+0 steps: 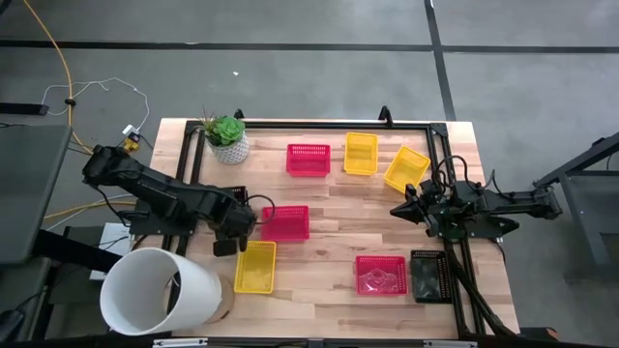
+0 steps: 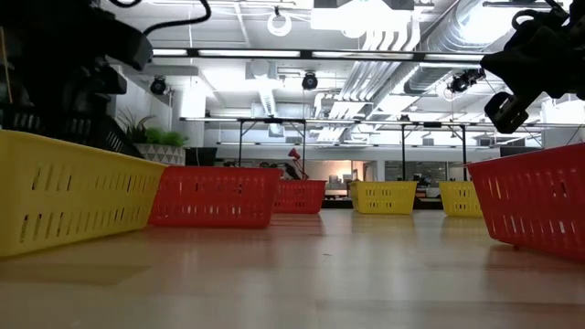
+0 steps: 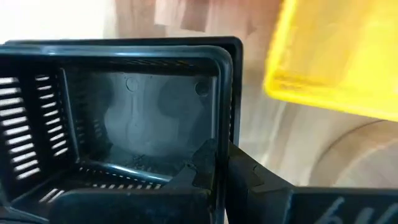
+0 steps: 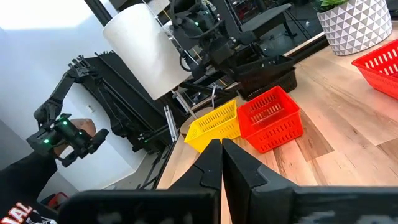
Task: Stack baskets by color
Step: Stack the top black bin on top of the left black bin
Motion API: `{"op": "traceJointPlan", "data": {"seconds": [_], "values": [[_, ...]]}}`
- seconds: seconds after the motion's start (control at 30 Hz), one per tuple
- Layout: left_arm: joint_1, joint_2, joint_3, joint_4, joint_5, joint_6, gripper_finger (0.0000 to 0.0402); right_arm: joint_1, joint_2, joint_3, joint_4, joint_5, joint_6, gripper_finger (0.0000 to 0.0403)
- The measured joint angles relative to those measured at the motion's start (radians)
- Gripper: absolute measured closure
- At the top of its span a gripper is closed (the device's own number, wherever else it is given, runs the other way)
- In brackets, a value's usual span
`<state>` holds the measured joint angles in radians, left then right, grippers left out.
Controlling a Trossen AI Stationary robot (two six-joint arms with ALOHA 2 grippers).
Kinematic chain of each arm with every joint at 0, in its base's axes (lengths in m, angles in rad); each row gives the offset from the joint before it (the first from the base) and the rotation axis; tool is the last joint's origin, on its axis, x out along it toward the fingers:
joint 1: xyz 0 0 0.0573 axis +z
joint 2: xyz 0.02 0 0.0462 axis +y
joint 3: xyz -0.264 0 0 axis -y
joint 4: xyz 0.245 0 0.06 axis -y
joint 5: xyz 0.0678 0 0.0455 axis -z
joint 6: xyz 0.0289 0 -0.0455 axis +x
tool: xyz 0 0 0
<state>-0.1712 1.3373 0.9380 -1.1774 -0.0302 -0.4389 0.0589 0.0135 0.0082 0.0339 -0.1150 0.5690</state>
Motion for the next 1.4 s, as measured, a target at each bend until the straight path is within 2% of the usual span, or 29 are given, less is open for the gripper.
{"op": "traceJointPlan", "data": {"seconds": [0.57, 0.87, 1.0, 1.27, 1.4], "values": [[0.095, 0.0, -0.012, 0.017, -0.139, 0.049, 0.0401, 0.0, 0.0, 0.0, 0.0, 0.0, 0.0, 0.0402], [0.094, 0.0, -0.012, 0.034, -0.125, 0.016, 0.0395, 0.0, 0.0, 0.0, 0.0, 0.0, 0.0, 0.0402], [0.09, 0.0, -0.012, 0.034, -0.103, -0.003, 0.0366, 0.0, 0.0, 0.0, 0.0, 0.0, 0.0, 0.0402], [0.075, 0.0, -0.012, 0.028, -0.171, -0.011, 0.0277, 0.0, 0.0, 0.0, 0.0, 0.0, 0.0, 0.0402], [0.084, -0.003, -0.009, 0.02, -0.172, 0.002, 0.0238, 0.0, 0.0, 0.0, 0.0, 0.0, 0.0, 0.0402]]}}
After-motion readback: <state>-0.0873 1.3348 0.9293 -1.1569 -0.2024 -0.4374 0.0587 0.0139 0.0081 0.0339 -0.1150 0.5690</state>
